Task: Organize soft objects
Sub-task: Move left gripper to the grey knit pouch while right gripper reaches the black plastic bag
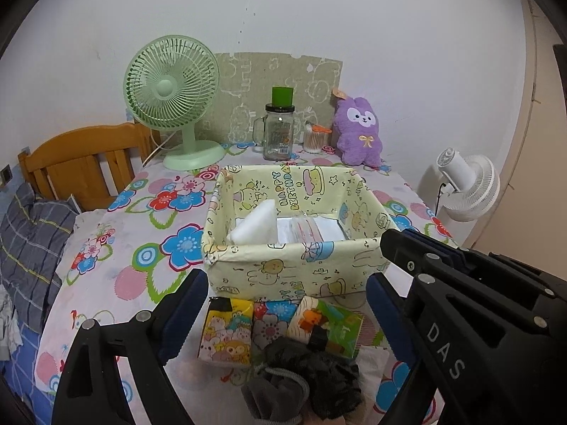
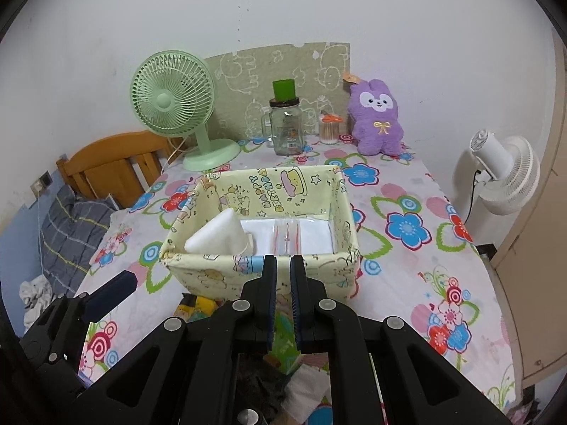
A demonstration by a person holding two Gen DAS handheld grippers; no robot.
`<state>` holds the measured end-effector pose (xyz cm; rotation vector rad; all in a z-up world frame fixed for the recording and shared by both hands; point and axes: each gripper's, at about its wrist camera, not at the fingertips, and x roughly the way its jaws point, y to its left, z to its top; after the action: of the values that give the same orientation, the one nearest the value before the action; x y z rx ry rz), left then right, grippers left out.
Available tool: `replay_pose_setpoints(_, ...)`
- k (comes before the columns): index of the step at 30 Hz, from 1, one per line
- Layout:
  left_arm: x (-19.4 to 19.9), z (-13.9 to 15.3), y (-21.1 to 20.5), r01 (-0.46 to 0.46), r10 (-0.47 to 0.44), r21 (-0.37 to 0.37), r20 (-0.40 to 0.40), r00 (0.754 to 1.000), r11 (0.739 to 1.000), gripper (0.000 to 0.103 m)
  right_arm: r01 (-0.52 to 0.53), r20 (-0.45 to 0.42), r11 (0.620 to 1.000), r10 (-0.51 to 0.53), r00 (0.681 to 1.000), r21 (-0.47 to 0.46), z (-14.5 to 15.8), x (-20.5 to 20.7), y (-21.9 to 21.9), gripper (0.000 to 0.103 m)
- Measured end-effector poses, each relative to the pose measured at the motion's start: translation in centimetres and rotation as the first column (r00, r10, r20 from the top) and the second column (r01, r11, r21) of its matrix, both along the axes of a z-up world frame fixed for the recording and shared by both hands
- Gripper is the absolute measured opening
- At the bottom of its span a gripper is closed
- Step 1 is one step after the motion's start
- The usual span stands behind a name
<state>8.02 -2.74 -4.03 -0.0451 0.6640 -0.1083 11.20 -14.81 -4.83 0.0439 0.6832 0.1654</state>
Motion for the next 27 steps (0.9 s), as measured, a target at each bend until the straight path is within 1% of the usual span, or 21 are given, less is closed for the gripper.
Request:
replay_pose_setpoints(2,-0.6,0.1,0.1,-0.005,0.005,0.000,0.007,1.000,1.000,0.092,0.005,0.012,1.000,-0.004,1.000,-0.010,0.2,-0.7,0.1,0.031)
replay_pose_setpoints(4,-1.0,0.4,0.3,-0.004,0.005,-0.020,0.020,1.000,1.000,0.093,0.008,0.048,1.000,-0.007,0.999,-0.023,0.6,-1.8,0.1,0.079)
replay_pose_setpoints(5,-1.4,0.5,0.4,-0.006,0.007,-0.025,0.027,1.000,1.000,0.094,0.003,0.074,1.000,-0.002,0.997,-0.013,0.8,-2.3,0.0,0.084)
replay_pose_setpoints(6,-1.7,0.7,0.4,-0.010,0.011,-0.023,0.035,0.999,1.000,0.095,-0.003,0.102,1.000,0.003,0.995,0.000,1.1,-3.1,-0.2,0.086)
replay_pose_setpoints(7,-2.0,0.7,0.4,-0.012,0.012,-0.017,0.040,0.999,1.000,0.095,-0.002,0.106,1.000,0.002,0.994,-0.001,1.2,-3.3,-0.2,0.086)
replay_pose_setpoints(14,-3.4,0.6,0.4,-0.008,0.009,-0.003,0.045,0.999,1.000,0.095,0.002,0.102,1.000,-0.002,0.995,-0.001,1.1,-4.7,-0.3,0.088)
replay_pose_setpoints(18,-4.2,0.4,0.5,-0.009,0.009,0.004,0.057,0.998,1.000,0.101,0.003,0.110,1.000,-0.003,0.994,0.003,0.7,-5.6,-0.4,0.094)
replay_pose_setpoints(23,-4.9,-0.3,0.4,-0.012,0.011,0.017,0.052,0.999,1.000,0.103,0.004,0.104,1.000,-0.005,0.995,0.009,-0.2,-6.2,-0.4,0.097)
replay_pose_setpoints(27,-5.2,-0.9,0.4,-0.002,0.001,0.012,0.046,0.999,1.000,0.103,0.002,0.101,1.000,-0.004,0.995,0.015,-0.8,-6.6,-0.5,0.099)
